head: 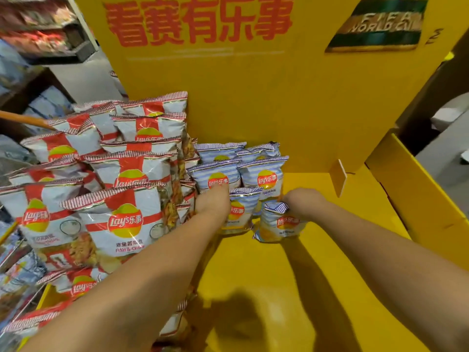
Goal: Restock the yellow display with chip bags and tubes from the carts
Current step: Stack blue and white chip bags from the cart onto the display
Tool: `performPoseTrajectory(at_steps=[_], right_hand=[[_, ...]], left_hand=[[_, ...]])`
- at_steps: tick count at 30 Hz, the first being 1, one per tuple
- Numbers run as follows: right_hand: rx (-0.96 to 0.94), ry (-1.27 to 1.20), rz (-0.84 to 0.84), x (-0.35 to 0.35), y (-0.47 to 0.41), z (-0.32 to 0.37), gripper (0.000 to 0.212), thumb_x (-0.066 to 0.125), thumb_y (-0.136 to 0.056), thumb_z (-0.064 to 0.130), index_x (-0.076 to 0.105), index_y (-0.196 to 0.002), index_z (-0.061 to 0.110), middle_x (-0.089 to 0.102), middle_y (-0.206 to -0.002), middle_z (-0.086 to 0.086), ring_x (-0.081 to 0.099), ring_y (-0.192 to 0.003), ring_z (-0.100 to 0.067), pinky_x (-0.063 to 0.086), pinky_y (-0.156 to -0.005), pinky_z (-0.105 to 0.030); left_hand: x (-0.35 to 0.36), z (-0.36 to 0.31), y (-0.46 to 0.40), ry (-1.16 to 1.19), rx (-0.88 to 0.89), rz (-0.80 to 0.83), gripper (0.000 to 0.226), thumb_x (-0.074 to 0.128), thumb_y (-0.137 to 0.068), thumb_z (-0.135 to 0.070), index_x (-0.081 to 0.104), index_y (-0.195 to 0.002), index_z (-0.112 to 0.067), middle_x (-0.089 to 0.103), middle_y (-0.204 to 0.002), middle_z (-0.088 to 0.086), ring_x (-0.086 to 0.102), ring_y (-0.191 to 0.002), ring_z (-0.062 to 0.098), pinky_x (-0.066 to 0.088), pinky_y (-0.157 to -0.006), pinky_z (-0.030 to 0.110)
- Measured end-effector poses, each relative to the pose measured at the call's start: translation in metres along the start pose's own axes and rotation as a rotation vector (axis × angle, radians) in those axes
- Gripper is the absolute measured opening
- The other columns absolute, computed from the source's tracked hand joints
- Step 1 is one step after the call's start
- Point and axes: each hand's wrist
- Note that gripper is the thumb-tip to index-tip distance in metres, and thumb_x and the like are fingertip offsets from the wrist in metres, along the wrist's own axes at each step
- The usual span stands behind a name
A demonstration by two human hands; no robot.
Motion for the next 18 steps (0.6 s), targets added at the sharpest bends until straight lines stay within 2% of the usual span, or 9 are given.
performPoseTrajectory(at_steps=[3,4,8,10,12,14,15,17,18], right_hand=[[-0.032,0.041,-0.025,-0.002,-0.029,0.005,0.029,0.053,-0.093,0.021,0.057,-0.122,0.022,0.063,-0.108,-0.007,0.059,-0.101,-0.029,0.044,-0.064,-0.034],[-0.043,0.049,-0.038,-0.004,-0.037,0.006,0.029,0.052,-0.093,0.018,0.057,-0.122,0.022,0.063,-0.108,-0.007,0.059,-0.101,-0.029,0.043,-0.064,-0.034],[-0.055,0.052,-0.115,-0.016,-0.058,0.013,0.029,0.051,-0.093,0.017,0.056,-0.12,0.022,0.063,-0.108,-0.008,0.059,-0.099,-0.03,0.041,-0.062,-0.033],[-0.061,0.035,-0.174,-0.018,-0.066,0.016,0.029,0.049,-0.092,0.016,0.054,-0.121,0.022,0.063,-0.105,-0.008,0.06,-0.094,-0.031,0.042,-0.059,-0.033],[-0.063,0.033,-0.217,-0.019,-0.071,0.019,0.031,0.047,-0.094,0.014,0.054,-0.123,0.022,0.063,-0.108,-0.007,0.059,-0.097,-0.03,0.037,-0.059,-0.033],[-0.048,0.013,-0.246,-0.017,-0.072,0.023,0.03,0.047,-0.093,0.01,0.055,-0.12,0.021,0.062,-0.109,-0.006,0.057,-0.101,-0.029,0.038,-0.067,-0.035],[-0.036,-0.006,-0.256,-0.015,-0.072,0.026,0.028,0.048,-0.093,0.009,0.054,-0.119,0.02,0.061,-0.11,-0.005,0.055,-0.104,-0.028,0.042,-0.078,-0.039],[-0.004,-0.053,-0.289,-0.007,-0.07,0.03,0.03,0.049,-0.094,0.011,0.05,-0.123,0.019,0.057,-0.12,-0.003,0.049,-0.117,-0.027,0.034,-0.103,-0.048],[0.017,-0.075,-0.315,-0.002,-0.068,0.031,0.031,0.048,-0.096,0.014,0.047,-0.127,0.019,0.053,-0.126,-0.003,0.045,-0.123,-0.027,0.03,-0.108,-0.049]], left_hand=[[0.008,0.013,-0.02,0.039,-0.016,-0.02,0.01,0.052,-0.095,-0.014,0.048,-0.103,-0.017,0.062,-0.101,0.013,0.06,-0.08,0.035,0.042,-0.058,0.038],[0.009,0.016,-0.024,0.025,-0.015,-0.025,0.008,0.052,-0.096,-0.015,0.048,-0.102,-0.017,0.061,-0.101,0.012,0.059,-0.079,0.033,0.041,-0.058,0.038],[0.003,0.025,-0.036,-0.079,-0.05,0.017,0.026,0.045,-0.101,-0.015,0.045,-0.127,-0.011,0.053,-0.116,0.013,0.059,-0.09,0.033,0.043,-0.063,0.041],[-0.002,0.029,-0.038,-0.114,-0.091,0.036,0.033,0.042,-0.101,-0.011,0.041,-0.133,-0.011,0.05,-0.125,0.014,0.059,-0.099,0.034,0.046,-0.067,0.042],[-0.004,0.031,-0.038,-0.132,-0.122,0.053,0.038,0.04,-0.1,-0.008,0.037,-0.138,-0.011,0.046,-0.134,0.015,0.058,-0.105,0.035,0.049,-0.073,0.043],[-0.002,0.029,-0.036,-0.16,-0.139,0.075,0.044,0.041,-0.099,-0.006,0.031,-0.143,-0.01,0.038,-0.142,0.016,0.058,-0.106,0.036,0.048,-0.072,0.043],[0.0,0.028,-0.035,-0.174,-0.147,0.084,0.047,0.042,-0.099,-0.006,0.029,-0.144,-0.009,0.033,-0.147,0.016,0.058,-0.106,0.037,0.047,-0.072,0.043],[0.004,0.025,-0.033,-0.178,-0.154,0.09,0.052,0.043,-0.099,-0.006,0.022,-0.147,-0.007,0.021,-0.154,0.017,0.059,-0.105,0.037,0.044,-0.072,0.042],[0.005,0.025,-0.033,-0.172,-0.153,0.09,0.057,0.043,-0.099,-0.007,0.017,-0.15,-0.007,0.014,-0.157,0.018,0.06,-0.104,0.038,0.043,-0.071,0.042]])
Point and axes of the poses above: each hand's wrist, its own y-axis away from the middle knuckle, its own x-axis out of the palm, z = x × y
